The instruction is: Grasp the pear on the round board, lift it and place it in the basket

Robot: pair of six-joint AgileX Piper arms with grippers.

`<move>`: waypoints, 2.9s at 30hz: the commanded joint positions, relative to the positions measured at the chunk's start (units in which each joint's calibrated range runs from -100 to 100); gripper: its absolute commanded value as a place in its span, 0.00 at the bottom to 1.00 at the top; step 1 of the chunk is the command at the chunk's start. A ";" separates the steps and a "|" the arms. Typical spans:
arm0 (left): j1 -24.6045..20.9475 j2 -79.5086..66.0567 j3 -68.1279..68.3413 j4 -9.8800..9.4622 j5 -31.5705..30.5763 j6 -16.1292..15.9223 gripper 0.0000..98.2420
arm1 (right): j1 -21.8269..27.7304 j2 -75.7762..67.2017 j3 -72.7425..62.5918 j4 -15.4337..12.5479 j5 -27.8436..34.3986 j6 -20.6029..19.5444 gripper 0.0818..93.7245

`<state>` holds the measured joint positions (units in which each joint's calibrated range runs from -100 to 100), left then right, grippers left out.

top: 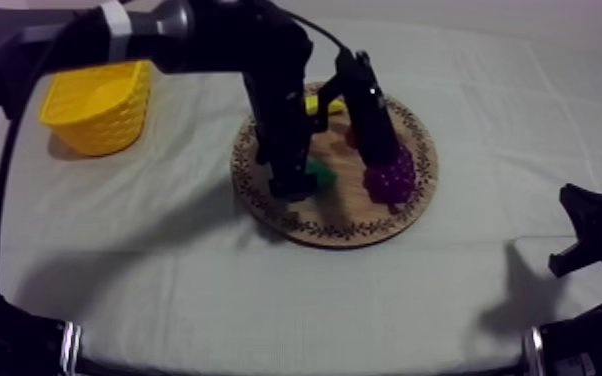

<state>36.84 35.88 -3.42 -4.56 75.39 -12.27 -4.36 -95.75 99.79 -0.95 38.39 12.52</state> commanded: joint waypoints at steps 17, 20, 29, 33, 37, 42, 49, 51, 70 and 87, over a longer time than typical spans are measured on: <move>0.32 7.57 -4.02 0.95 -0.10 0.98 0.59 | -0.01 -0.01 -0.01 0.00 0.00 0.01 0.00; 0.35 6.68 -3.76 1.00 -0.03 1.60 0.49 | -0.01 -0.01 -0.01 0.00 0.00 0.01 0.00; 0.14 -6.21 0.70 1.30 1.53 3.79 0.47 | -0.01 -0.01 -0.01 0.00 0.00 0.01 0.00; -1.27 -15.75 1.28 1.14 4.30 4.82 0.49 | -0.01 -0.01 -0.01 0.00 0.00 0.01 0.00; -4.08 -24.63 0.23 0.57 7.36 5.37 0.50 | -0.01 -0.01 -0.01 0.00 0.00 0.01 0.00; -9.51 -32.30 -1.35 -0.80 10.38 5.50 0.50 | -0.01 -0.01 -0.01 0.00 0.00 0.01 0.00; -18.84 -33.70 -2.65 -1.19 10.12 3.64 0.52 | -0.01 -0.01 -0.01 0.00 0.00 0.01 0.00; -21.18 -32.33 -2.98 -1.12 9.60 3.14 0.52 | -0.01 -0.01 -0.01 0.00 0.00 0.01 0.00; -33.79 -13.03 -6.14 -0.95 3.87 0.91 0.53 | -0.01 -0.01 -0.01 0.00 0.00 0.01 0.00; -33.39 -13.80 -0.38 -0.71 0.92 2.82 0.97 | -0.08 -0.01 -0.01 0.00 0.00 0.01 0.00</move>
<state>3.41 23.94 -4.59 -5.31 76.32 -9.77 -4.36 -95.75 99.79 -0.95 38.39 12.52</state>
